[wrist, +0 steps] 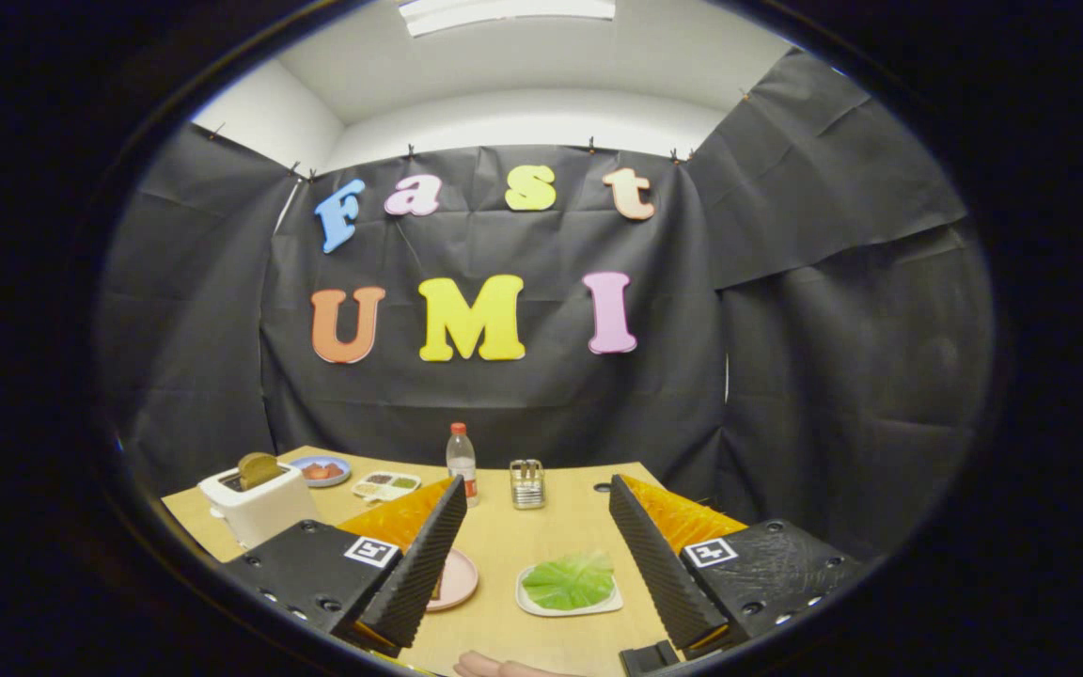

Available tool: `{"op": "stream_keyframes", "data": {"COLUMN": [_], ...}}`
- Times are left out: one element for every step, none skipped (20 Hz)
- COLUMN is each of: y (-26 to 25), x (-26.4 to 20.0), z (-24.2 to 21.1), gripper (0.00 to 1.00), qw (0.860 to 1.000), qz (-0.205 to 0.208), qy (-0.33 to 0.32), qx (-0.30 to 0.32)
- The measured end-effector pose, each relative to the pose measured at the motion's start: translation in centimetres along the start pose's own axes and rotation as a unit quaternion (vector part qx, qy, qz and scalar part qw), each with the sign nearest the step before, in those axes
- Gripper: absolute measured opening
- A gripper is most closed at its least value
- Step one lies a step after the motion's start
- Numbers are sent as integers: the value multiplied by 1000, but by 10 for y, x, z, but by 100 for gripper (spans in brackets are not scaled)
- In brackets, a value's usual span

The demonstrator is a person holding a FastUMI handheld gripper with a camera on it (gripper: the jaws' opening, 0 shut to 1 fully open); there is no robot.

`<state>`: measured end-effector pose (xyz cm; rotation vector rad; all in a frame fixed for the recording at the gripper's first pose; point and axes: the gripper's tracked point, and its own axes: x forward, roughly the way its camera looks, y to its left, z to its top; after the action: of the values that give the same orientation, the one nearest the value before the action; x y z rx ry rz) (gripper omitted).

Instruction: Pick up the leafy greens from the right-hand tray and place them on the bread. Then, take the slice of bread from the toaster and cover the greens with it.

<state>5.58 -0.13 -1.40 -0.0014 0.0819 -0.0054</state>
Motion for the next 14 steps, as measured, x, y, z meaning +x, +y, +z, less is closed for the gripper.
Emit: {"op": "stream_keyframes", "data": {"y": [-4,-8,-11,-16,-20,-26,-29,-31,-33,-36,-39,-40,-41,-42], "x": [7,13,21,26,32,37,42,49,58,66,75,84,92,97], "z": [-13,-22,-28,-34,-39,-42,-46,-50,-57,-64,-72,-78,-85,-88], "gripper": [94,94,94,94,94,94,94,94,95,95,95,95,95,95], "qw": [1000,1000,999,999,998,998,998,997,997,997,997,997,997,997], "qz": [-9,-14,-21,-29,-35,-44,-46,-47,-44,-44,-42,-38,-33,-26], "qy": [14,25,32,37,41,43,43,49,53,61,65,69,70,67], "qx": [-1,-4,-8,-13,-20,-25,-27,-24,-24,-25,-23,-22,-17,-7]}}
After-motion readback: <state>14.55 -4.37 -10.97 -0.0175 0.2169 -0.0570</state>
